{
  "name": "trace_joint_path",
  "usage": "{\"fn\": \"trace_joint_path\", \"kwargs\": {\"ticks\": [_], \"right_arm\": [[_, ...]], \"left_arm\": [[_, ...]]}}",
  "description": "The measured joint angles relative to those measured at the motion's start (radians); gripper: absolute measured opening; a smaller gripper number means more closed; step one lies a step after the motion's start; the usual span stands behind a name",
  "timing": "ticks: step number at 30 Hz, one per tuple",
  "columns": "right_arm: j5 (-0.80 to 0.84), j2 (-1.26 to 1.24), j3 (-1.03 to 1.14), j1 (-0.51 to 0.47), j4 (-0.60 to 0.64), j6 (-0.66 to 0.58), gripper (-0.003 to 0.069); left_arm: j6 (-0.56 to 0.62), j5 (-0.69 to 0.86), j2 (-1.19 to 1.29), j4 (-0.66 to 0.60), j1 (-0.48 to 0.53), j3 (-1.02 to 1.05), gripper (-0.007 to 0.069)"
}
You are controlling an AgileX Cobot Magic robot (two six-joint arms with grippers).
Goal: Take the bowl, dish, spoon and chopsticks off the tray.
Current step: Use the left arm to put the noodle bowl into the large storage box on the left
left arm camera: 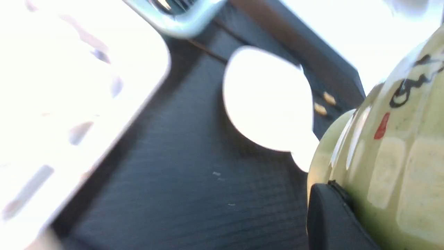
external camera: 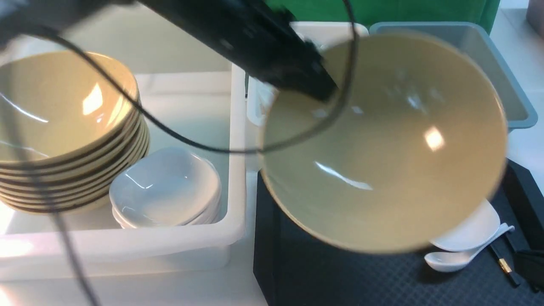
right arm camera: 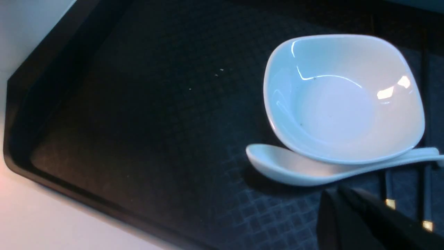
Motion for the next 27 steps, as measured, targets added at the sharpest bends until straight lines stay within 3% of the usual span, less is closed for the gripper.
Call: {"fn": "trace_joint_path", "kwargs": {"ticks": [5,9,10,11,14,17,20,27], "right_arm": [[0.000,0.000,0.000,0.000,0.000,0.000,0.0047],[-0.003,0.000,0.000,0.000,0.000,0.000,0.0052],[-0.003,0.000,0.000,0.000,0.000,0.000,0.0053],[-0.004,0.000,0.000,0.000,0.000,0.000,0.0057],[-0.004,0.000,0.000,0.000,0.000,0.000,0.0059],[-0.004,0.000,0.000,0.000,0.000,0.000,0.0059],[-0.004,0.000,0.000,0.000,0.001,0.001,0.0061],[-0.004,0.000,0.000,0.000,0.002,0.001,0.0067]], "left_arm": [[-0.074,-0.007,-0.216,0.143,0.264,0.000,0.0004],[-0.239,-0.042,-0.301,0.308,0.560,0.000,0.0005],[-0.247,-0.042,-0.302,0.313,0.573,0.000,0.0005],[-0.300,-0.049,-0.302,0.345,0.668,0.008,0.0005],[-0.360,-0.079,-0.283,0.366,0.783,0.052,0.0005],[-0.379,-0.128,-0.259,0.381,0.826,0.125,0.0023],[-0.367,-0.184,-0.235,0.384,0.833,0.226,0.0092],[-0.332,-0.212,-0.236,0.373,0.833,0.312,0.0342]]}}
